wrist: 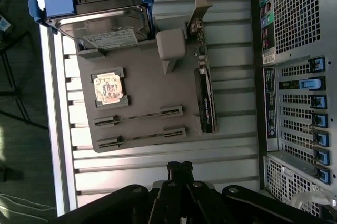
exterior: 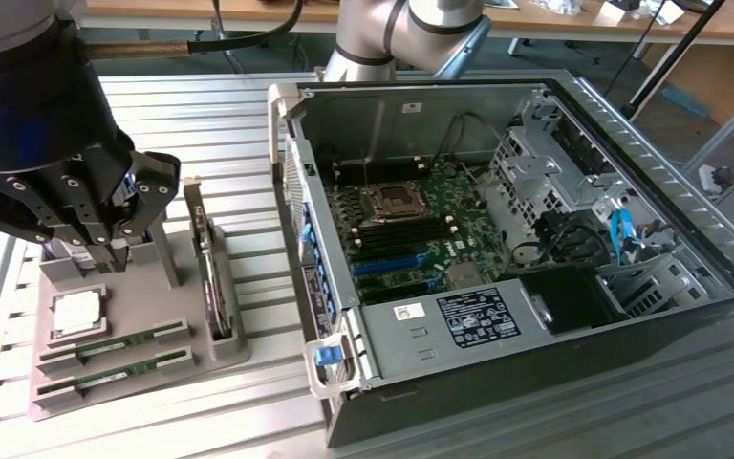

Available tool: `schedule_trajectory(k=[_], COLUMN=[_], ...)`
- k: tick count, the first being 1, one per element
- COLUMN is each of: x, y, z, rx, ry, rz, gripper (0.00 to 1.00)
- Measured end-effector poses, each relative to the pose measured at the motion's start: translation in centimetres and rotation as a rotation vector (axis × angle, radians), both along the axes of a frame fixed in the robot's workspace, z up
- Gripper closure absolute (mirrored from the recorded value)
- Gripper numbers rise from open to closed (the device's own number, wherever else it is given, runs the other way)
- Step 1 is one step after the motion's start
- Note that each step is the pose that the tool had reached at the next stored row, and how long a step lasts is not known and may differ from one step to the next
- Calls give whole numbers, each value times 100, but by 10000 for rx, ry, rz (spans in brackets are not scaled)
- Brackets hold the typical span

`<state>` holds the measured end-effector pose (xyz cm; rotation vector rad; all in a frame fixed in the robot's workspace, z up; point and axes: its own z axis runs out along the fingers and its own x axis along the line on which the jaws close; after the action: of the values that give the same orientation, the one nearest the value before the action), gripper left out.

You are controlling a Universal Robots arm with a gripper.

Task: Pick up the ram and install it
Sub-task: 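Pick up the ram and move it above insertion slot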

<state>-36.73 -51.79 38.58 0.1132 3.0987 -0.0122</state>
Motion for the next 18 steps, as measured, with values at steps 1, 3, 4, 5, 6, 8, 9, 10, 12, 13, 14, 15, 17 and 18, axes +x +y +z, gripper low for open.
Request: schedule_trajectory(k=[1,3,4,5,6,8,9,10,12,13,14,15,17,18], x=[0,0,0,0,0,0,0,0,0,0,0,0,0,0], y=[0,0,0,0,0,0,0,0,0,0,0,0,0,0], z=[-1,-3,-3,-4,-5,-9,-9,-11,-13,-14,-15,-16,-19,-20], rx=[1,0,0,0,-1,-3,-4,-6,-7,-8,-9,-10,-10,-11], ry=[-1,0,0,0,0,0,0,0,0,1,1,1,0,1], rz=[150,597,787,966,1153,1724,1887,2252,2628,2809,2994,3163,3594,3767], gripper=[89,89,89,89,89,89,89,89,89,89,89,89,89,89])
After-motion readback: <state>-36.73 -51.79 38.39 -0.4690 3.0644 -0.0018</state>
